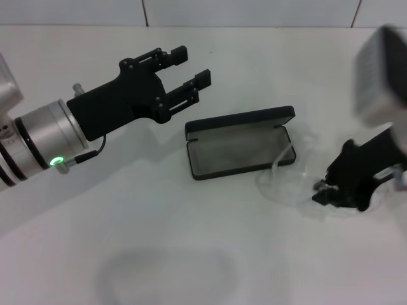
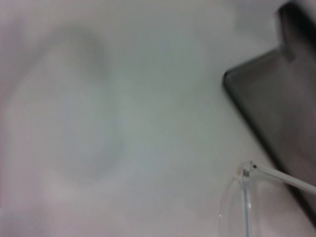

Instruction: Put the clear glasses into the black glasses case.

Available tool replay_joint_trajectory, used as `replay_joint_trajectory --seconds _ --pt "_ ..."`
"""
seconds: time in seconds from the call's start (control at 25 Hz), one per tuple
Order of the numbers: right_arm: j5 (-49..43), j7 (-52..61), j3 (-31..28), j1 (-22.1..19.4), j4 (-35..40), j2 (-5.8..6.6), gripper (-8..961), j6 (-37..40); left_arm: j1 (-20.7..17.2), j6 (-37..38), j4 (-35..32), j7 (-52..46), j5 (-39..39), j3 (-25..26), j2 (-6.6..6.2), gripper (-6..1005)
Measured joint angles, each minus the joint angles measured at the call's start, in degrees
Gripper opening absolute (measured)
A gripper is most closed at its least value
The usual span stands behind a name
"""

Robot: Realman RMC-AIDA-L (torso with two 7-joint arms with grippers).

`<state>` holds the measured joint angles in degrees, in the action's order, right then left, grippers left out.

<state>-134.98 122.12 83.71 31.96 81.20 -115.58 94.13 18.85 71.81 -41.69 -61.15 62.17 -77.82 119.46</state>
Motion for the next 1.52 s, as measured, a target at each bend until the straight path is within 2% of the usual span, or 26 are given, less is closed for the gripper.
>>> replay_joint_trajectory --seconds 0.12,0.24,0.44,0.6,0.72,0.84,1.0,1.52 --pt "6.6 -7.5 -8.0 -2.2 1.2 -0.02 129 4.7 0.0 5.1 0.0 -1.8 0.0 0.5 -0.16 606" --pt "14.4 -18.3 -13.7 -5.3 -1.3 -0.14 127 7.2 0.0 11.5 0.2 -2.1 0.4 0.8 -0.28 606" --pt "26.4 -38.7 -17.3 -8.5 -11.3 0.03 126 7.3 1.2 20.4 0.5 -3.7 0.5 0.7 -0.37 605" --pt "34.8 -57.6 -18.7 -8.9 -22.4 -0.01 126 6.7 4.0 23.0 2.1 -6.4 0.7 0.5 -0.92 605" --pt "39.3 -70.5 -18.8 -8.3 -30.1 -0.04 125 6.5 9.1 23.4 7.1 -9.0 1.7 0.5 -1.41 605" --pt "40.5 -74.1 -18.7 -8.2 -31.7 -0.14 125 6.5 12.7 23.5 11.0 -10.3 2.8 0.3 -1.61 605" --pt "42.4 -78.7 -18.4 -8.2 -33.7 -0.26 125 6.6 14.9 23.6 12.3 -12.0 5.6 0.3 -1.44 605" --pt "45.1 -80.2 -18.4 -8.1 -33.9 -0.14 124 7.3 15.6 23.1 12.4 -16.5 9.4 0.2 -0.72 606"
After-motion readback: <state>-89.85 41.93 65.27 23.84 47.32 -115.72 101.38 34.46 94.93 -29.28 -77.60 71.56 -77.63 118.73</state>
